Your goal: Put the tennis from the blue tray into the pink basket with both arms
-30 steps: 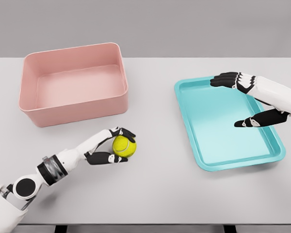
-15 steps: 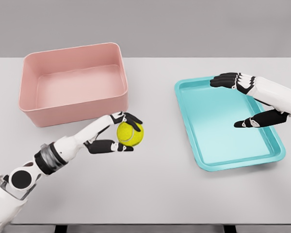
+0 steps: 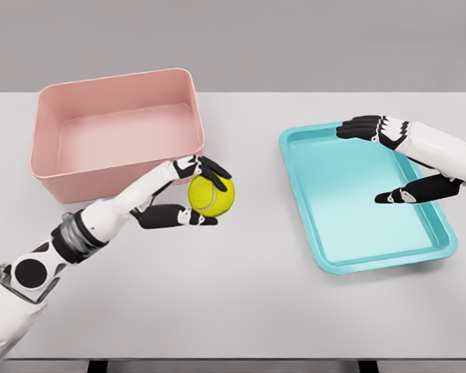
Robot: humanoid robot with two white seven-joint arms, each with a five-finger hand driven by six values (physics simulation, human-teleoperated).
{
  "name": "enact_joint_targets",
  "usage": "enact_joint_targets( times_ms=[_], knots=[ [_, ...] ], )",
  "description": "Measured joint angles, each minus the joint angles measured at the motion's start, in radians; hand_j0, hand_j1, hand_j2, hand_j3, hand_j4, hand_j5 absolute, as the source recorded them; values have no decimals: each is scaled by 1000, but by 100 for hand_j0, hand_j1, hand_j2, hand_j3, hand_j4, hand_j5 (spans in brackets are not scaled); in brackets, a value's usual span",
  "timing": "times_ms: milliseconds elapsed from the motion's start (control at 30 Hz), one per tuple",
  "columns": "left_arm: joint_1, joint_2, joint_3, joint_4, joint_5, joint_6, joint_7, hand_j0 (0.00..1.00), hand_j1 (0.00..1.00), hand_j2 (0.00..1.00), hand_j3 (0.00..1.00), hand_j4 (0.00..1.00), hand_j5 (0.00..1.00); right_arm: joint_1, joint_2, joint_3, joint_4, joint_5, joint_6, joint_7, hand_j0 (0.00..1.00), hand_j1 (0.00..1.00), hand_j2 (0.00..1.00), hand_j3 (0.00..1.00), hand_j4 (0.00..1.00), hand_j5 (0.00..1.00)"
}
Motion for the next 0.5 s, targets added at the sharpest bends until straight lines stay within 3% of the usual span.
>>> enact_joint_targets(
  times_ms=[333,500],
  knots=[
    [-55,4,62,1,17,-10,0,49,49,49,49,49,49,2,0,0,0,0,0,0,100,100,100,100,100,100],
    [-55,8,119,6,37,-2,0,49,49,49,49,49,49,3,0,0,0,0,0,0,100,100,100,100,100,100]
  ],
)
